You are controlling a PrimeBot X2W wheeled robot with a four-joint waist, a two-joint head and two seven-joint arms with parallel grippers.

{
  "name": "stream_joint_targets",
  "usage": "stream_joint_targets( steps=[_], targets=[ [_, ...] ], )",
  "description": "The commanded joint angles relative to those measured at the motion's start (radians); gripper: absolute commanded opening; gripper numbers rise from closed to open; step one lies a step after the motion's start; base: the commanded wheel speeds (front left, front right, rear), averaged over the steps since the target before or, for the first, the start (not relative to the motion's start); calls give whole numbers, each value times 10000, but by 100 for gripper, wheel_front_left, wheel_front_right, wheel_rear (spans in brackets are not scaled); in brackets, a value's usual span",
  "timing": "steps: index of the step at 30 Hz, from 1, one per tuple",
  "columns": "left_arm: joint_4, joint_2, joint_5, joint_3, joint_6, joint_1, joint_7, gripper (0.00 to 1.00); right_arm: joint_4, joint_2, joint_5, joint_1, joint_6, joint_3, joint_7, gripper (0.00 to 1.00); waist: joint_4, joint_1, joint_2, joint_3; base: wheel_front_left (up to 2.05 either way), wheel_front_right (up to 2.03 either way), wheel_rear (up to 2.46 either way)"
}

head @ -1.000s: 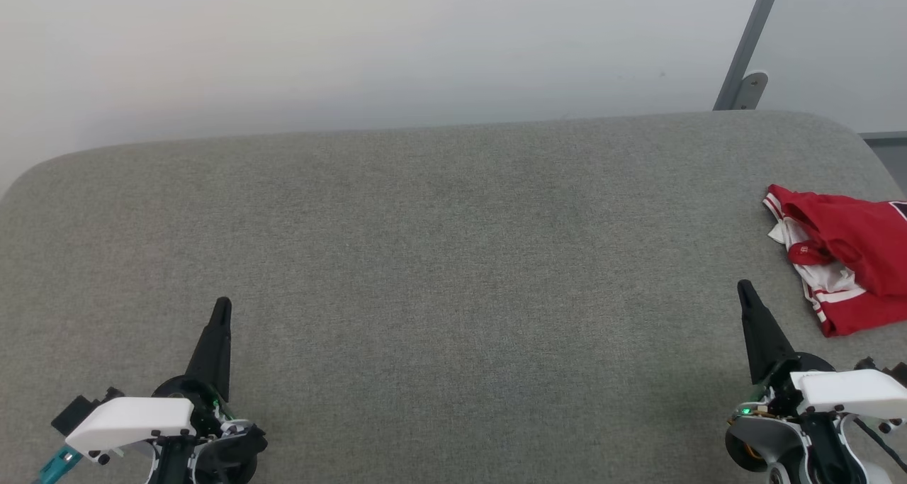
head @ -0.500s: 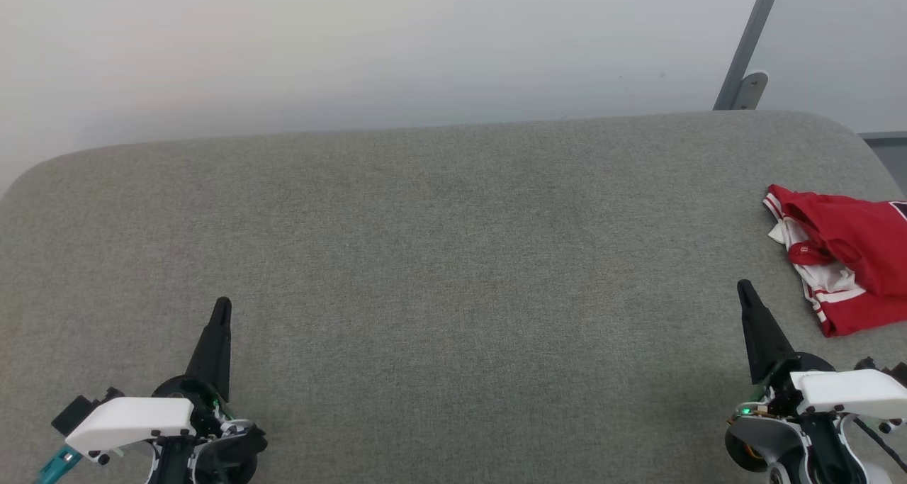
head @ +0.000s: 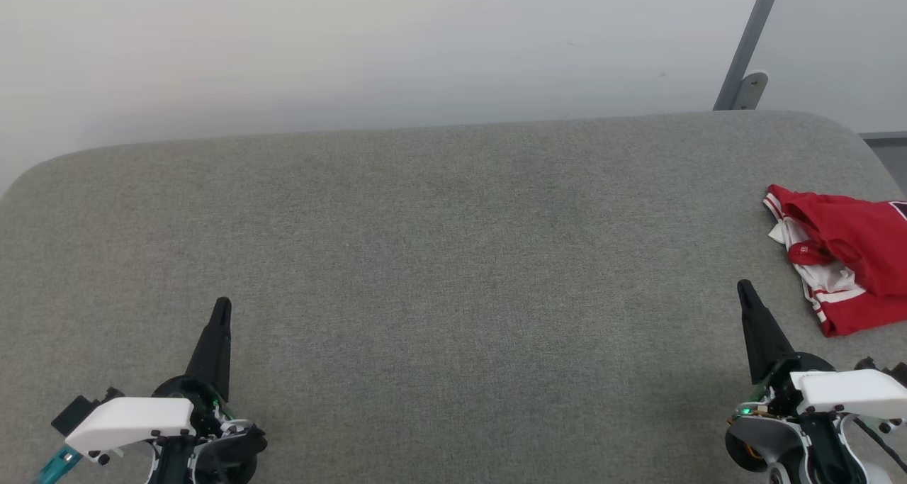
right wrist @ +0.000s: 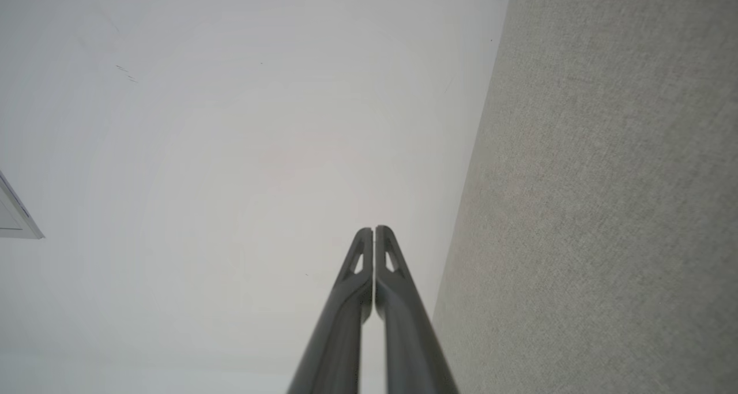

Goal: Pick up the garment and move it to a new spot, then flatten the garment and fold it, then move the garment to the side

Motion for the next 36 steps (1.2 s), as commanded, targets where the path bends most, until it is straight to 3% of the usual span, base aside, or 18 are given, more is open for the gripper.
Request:
stream_joint_targets(
  steps=[1, 36],
  targets=[
    [-1, -17, 29, 28, -28, -127, 52, 0, -16, 15, 36, -41, -3, -5, 9, 0, 0, 0, 0, 0, 0, 0, 0],
    [-2, -23, 45, 38, -29, -129, 50, 0, -17, 15, 39, -41, -3, -3, 7, 0, 0, 0, 0, 0, 0, 0, 0]
  ],
)
